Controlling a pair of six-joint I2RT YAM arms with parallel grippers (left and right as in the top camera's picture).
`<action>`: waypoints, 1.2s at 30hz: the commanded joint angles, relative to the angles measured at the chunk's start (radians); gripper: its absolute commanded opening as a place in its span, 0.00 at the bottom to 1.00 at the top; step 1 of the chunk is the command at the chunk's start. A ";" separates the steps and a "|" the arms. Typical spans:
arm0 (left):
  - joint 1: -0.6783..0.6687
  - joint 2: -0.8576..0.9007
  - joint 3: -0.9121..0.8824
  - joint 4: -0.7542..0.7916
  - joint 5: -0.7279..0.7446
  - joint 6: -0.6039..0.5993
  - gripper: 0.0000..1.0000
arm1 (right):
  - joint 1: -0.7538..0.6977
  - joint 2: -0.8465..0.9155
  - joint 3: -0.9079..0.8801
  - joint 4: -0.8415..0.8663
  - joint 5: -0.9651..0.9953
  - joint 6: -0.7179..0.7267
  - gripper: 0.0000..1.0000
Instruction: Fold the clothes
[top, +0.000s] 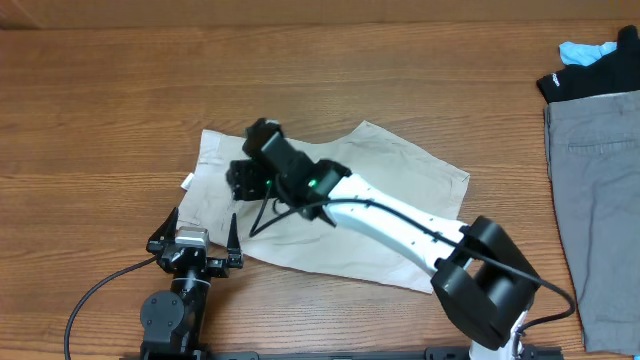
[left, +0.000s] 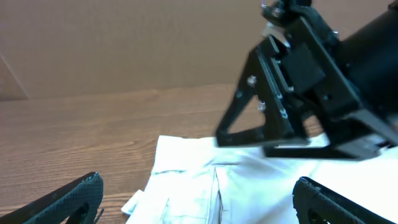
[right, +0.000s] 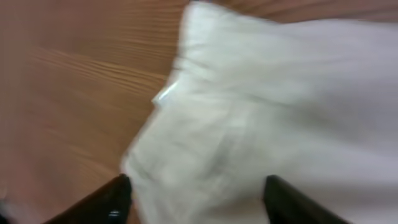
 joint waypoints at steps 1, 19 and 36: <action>0.006 -0.011 -0.004 0.001 -0.010 0.013 1.00 | -0.073 -0.019 0.124 -0.107 0.119 -0.063 0.79; 0.006 -0.011 -0.004 0.001 -0.010 0.013 1.00 | -0.741 -0.106 0.163 -0.995 0.039 -0.066 0.43; 0.006 -0.011 -0.004 0.001 -0.010 0.013 1.00 | -0.791 -0.106 -0.237 -0.642 0.019 -0.008 0.04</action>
